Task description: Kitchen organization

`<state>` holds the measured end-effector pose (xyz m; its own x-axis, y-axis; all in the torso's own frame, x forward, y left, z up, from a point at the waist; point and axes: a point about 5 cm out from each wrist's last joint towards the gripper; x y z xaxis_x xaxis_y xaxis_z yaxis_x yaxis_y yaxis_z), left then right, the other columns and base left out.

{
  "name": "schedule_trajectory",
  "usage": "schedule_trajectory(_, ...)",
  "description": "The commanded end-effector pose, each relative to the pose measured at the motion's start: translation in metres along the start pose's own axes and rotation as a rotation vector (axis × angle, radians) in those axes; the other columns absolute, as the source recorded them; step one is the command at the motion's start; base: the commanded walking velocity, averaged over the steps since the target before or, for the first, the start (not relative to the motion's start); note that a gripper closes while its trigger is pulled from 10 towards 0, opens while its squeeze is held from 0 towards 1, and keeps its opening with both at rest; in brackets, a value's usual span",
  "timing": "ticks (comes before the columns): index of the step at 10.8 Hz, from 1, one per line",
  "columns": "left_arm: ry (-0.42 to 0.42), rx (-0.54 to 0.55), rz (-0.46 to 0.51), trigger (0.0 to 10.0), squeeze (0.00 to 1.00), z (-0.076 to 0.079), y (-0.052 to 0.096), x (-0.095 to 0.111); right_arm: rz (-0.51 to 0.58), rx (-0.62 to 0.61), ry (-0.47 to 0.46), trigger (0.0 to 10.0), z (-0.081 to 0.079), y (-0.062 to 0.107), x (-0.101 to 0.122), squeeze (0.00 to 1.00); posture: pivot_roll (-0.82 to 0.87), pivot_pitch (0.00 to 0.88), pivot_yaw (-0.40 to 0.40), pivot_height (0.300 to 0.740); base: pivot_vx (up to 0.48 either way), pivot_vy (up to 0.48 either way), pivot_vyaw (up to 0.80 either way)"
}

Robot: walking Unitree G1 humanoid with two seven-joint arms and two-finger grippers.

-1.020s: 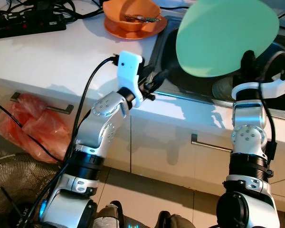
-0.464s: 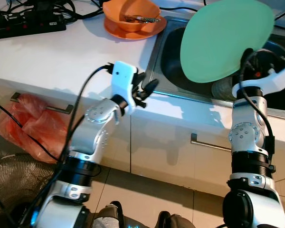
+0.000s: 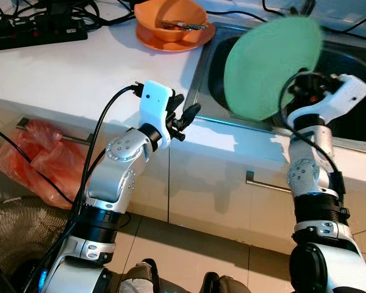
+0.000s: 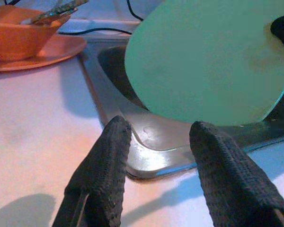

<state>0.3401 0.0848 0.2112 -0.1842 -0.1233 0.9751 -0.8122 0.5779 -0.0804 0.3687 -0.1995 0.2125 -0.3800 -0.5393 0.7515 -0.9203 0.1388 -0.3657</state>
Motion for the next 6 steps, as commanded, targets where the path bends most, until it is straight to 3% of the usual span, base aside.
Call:
schedule_trajectory(1,-0.017,-0.011,-0.001,10.0,0.0,0.004,0.001,0.001,0.051,0.042,0.03,10.0,-0.008,-0.006,0.01,0.0,0.14,0.158,-0.037,0.74,0.0,0.0,0.0)
schedule_trajectory(6,-0.023,-0.004,0.006,10.0,0.0,0.006,0.001,0.003,-0.022,0.071,0.119,10.0,-0.013,-0.005,-0.01,0.0,0.15,0.165,-0.041,0.74,0.0,0.0,0.0)
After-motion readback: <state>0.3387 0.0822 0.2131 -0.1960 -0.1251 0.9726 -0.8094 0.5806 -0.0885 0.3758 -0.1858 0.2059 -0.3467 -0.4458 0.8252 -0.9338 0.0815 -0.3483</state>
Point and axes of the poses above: a point about 5 cm out from each wrist's last joint towards the gripper, its own y axis pointing back from the gripper into the wrist, its own x axis along the axis of the wrist's last joint, z = x × y, and after that the axes turned 9 degrees about -y, right-handed
